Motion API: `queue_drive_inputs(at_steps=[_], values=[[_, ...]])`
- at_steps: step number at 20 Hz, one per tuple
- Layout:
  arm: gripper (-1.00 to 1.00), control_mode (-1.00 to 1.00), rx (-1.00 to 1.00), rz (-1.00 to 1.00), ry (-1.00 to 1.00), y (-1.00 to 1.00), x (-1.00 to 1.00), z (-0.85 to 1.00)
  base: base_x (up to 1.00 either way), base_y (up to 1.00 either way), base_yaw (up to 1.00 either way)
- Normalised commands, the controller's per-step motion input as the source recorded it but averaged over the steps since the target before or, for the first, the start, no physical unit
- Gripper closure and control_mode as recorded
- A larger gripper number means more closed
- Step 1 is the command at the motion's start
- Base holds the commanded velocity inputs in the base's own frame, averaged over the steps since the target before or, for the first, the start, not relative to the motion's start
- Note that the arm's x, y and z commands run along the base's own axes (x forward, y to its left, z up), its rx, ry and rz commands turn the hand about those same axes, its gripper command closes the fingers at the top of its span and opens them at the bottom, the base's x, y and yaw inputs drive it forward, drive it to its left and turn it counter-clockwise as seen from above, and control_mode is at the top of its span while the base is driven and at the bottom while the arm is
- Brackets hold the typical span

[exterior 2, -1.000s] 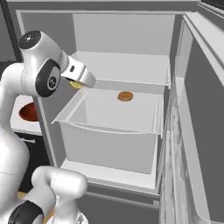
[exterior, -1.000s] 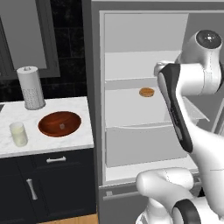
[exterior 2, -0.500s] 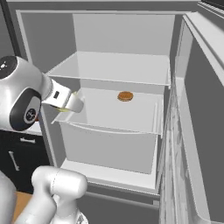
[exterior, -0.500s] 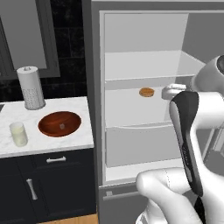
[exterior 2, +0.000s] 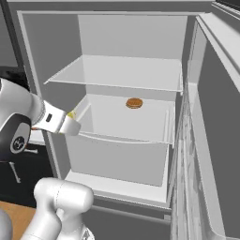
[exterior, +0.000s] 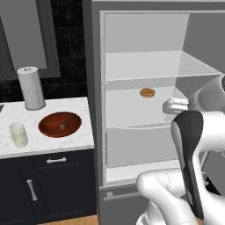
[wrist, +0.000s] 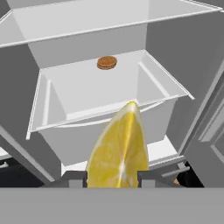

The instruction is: Grab a lemon wedge from the fridge and one ice cube from the ice bowl, and put them in the glass of lemonade.

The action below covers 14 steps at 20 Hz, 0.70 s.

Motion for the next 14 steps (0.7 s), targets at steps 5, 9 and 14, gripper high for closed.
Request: queue_drive_inputs(at_steps=[5,9,14], values=[[1.00,1.00,0.00,0.00,0.00,0.00,-0.05,0.00,-0.33,0.14,0.00],[1.00,1.00,0.00,0.00,0.00,0.00,0.00,0.00,-0.99,0.97,0.10],[1.00,1.00,0.00,0.00,0.00,0.00,0.00,0.00,-0.45,1.00,0.13]])
